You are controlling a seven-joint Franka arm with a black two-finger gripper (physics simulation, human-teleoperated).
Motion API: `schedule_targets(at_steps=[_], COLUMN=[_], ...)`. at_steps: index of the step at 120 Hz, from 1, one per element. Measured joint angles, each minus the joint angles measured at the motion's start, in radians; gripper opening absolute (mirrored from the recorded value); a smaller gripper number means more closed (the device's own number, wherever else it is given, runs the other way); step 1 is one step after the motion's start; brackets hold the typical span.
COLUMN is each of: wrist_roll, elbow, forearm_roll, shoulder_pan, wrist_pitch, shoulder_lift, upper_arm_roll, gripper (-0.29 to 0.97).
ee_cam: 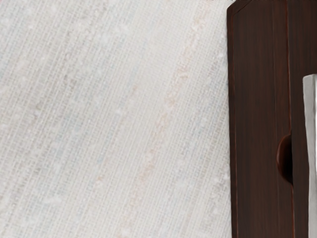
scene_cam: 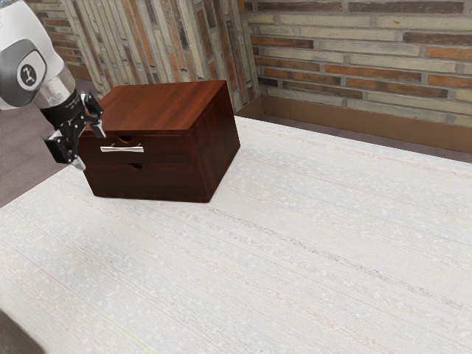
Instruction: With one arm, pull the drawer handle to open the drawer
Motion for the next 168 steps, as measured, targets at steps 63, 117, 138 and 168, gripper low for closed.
schedule_targets(at_steps=[63,117,138,168], wrist_roll=[-0.103,-0.142,-0.151,-0.16], elbow=[-0.141,-0.152,-0.125,-0.119], forearm_roll=[0.004,-0.008,-0.023,-0.038], shoulder_pan=[0.021,0.037,0.036,0.033], wrist_pitch=[0.29,0.404,0.416,0.435], shoulder_lift=[0.0,0.053,0.089,0.106], upper_arm_roll=[0.001,0.0,-0.001,-0.003], gripper=[0.68,0.68,0.68,0.68])
